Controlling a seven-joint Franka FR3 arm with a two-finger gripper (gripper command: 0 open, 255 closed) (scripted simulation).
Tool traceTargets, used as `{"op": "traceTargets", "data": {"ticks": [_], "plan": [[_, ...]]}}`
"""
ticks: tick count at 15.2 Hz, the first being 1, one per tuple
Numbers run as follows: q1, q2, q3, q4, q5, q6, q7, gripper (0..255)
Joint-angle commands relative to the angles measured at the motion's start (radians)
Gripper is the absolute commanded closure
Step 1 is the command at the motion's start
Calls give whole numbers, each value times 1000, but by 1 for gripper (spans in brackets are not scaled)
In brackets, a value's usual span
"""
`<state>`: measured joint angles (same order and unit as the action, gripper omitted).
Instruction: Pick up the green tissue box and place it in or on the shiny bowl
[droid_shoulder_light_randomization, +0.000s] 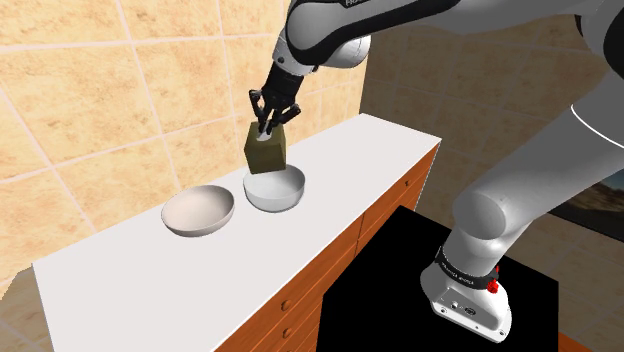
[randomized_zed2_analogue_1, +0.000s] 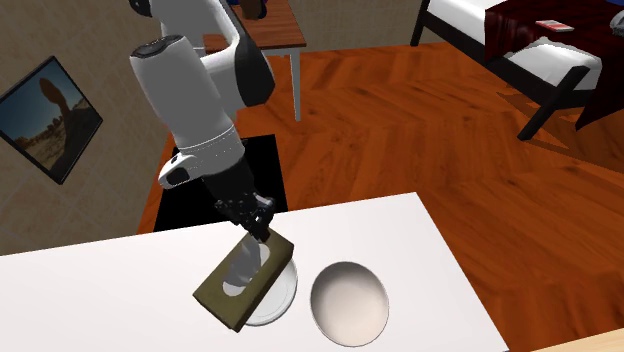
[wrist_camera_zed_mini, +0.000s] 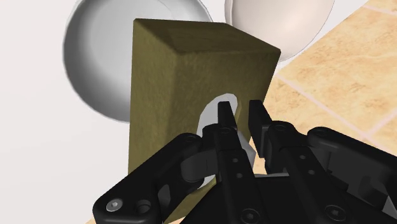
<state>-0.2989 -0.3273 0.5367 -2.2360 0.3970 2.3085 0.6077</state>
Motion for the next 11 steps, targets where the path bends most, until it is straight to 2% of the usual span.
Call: {"op": "traceTargets", "data": {"ticks": [1, 11], "plan": [[2, 7, 5, -22, 4, 29, -5, 255], [9, 60, 30, -113, 19, 171, -26, 255]]}}
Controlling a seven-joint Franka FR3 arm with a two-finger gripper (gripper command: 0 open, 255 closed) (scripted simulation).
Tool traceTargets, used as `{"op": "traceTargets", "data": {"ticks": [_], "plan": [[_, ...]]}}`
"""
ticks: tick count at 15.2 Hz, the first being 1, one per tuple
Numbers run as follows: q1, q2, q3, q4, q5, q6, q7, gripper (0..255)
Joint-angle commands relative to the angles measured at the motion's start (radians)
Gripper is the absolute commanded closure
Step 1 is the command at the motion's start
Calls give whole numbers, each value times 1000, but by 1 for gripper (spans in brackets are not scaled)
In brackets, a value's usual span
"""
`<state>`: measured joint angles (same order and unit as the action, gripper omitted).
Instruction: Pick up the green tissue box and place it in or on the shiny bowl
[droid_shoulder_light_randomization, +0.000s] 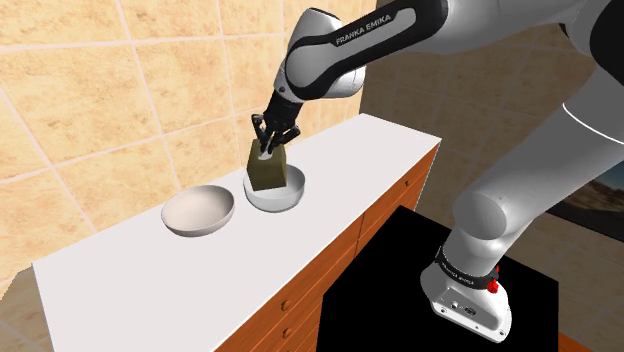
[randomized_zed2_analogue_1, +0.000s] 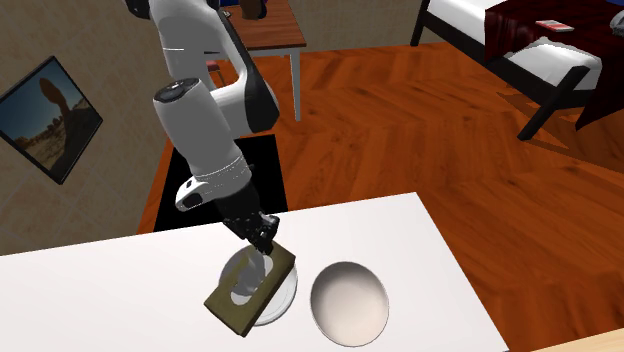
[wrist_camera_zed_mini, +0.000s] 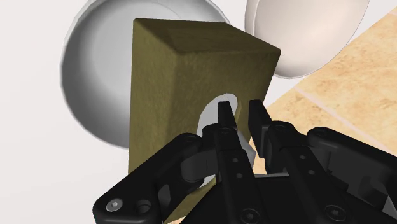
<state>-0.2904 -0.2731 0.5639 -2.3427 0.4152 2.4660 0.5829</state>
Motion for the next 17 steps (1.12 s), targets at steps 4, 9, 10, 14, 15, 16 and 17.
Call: {"op": "traceTargets", "data": {"ticks": [4, 9, 10, 14, 15, 16, 17], "plan": [[1, 21, 8, -24, 3, 45, -5, 255], [1, 22, 8, -24, 3, 46, -5, 255], [1, 22, 8, -24, 3, 46, -5, 255], [1, 25, 11, -22, -1, 47, -1, 0], [1, 25, 11, -22, -1, 47, -1, 0], [1, 22, 8, -24, 3, 46, -5, 0], [4, -11, -5, -20, 13, 8, -13, 0]]}}
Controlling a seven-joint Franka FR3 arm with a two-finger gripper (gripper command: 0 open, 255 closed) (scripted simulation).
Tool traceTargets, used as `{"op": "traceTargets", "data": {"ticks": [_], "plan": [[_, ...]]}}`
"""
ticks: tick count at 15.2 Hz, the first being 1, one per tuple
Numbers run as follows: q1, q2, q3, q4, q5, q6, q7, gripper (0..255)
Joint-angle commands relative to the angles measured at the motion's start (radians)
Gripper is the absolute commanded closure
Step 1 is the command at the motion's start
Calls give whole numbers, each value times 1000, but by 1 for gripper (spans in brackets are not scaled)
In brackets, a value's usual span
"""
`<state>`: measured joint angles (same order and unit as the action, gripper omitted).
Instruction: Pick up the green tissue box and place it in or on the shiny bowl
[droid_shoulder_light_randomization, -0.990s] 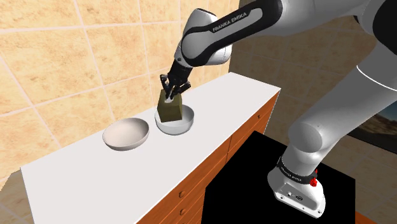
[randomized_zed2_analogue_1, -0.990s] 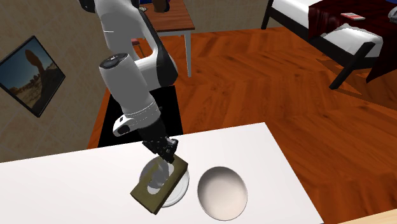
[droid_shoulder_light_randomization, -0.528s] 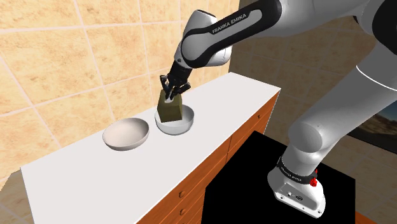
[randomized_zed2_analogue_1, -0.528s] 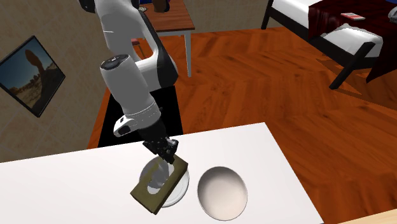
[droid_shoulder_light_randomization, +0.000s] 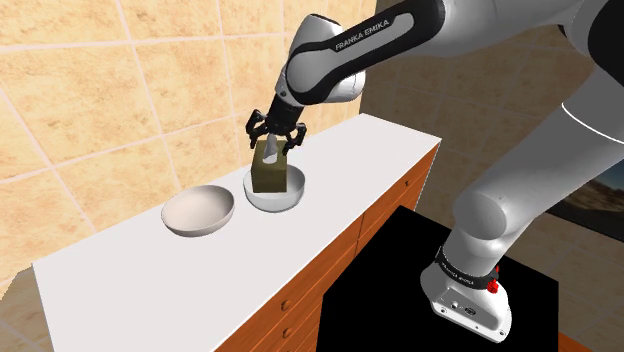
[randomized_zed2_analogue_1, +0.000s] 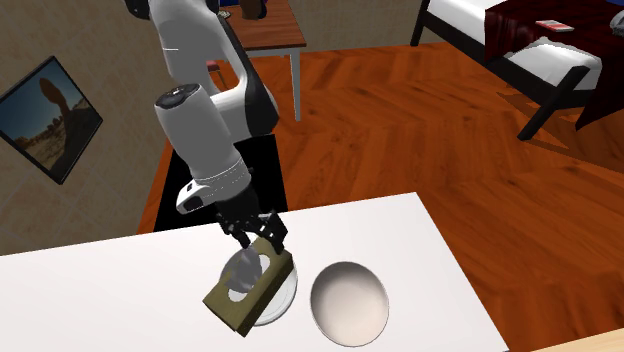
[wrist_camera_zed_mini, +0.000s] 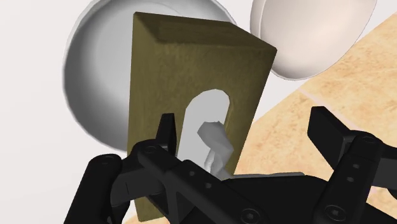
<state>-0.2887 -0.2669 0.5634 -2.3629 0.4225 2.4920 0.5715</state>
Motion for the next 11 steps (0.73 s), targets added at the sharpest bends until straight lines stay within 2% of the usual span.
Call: {"op": "traceTargets", "data": {"ticks": [1, 3, 11], "plan": [[5, -49, -18, 5, 14, -55, -8, 0], [9, -100, -43, 17, 22, -120, -15, 0], [10, -100, -44, 17, 22, -120, -15, 0]]}}
